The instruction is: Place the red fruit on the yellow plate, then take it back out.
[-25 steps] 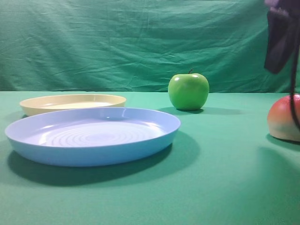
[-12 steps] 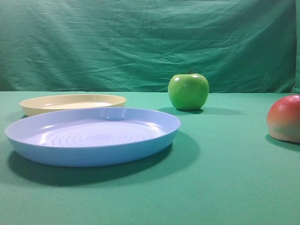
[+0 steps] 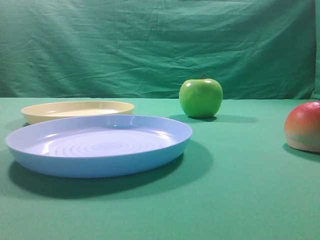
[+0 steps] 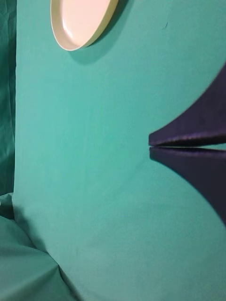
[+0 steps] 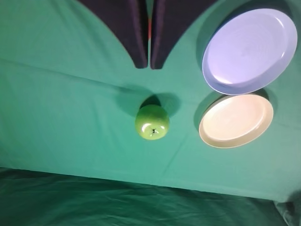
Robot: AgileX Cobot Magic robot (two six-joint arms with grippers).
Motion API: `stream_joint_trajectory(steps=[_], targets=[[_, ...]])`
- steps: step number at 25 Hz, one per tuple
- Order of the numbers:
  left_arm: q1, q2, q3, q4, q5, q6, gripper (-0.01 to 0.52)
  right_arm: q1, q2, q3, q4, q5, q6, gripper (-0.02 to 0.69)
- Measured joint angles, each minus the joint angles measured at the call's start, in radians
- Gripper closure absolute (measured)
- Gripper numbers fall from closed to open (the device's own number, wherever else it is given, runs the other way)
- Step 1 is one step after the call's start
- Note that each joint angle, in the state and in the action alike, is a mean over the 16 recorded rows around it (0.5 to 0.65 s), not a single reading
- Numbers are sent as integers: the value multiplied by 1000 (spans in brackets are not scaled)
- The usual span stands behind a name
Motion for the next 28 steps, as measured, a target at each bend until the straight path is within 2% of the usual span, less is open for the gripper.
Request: stream_joint_trajectory(steps=[12,28], targets=[[0,0,0,0,0,0,514,-18,-259,129,-160,-8,164,665],[0,0,0,0,0,0,514,-197,-520,612,-243,-359,232,665]])
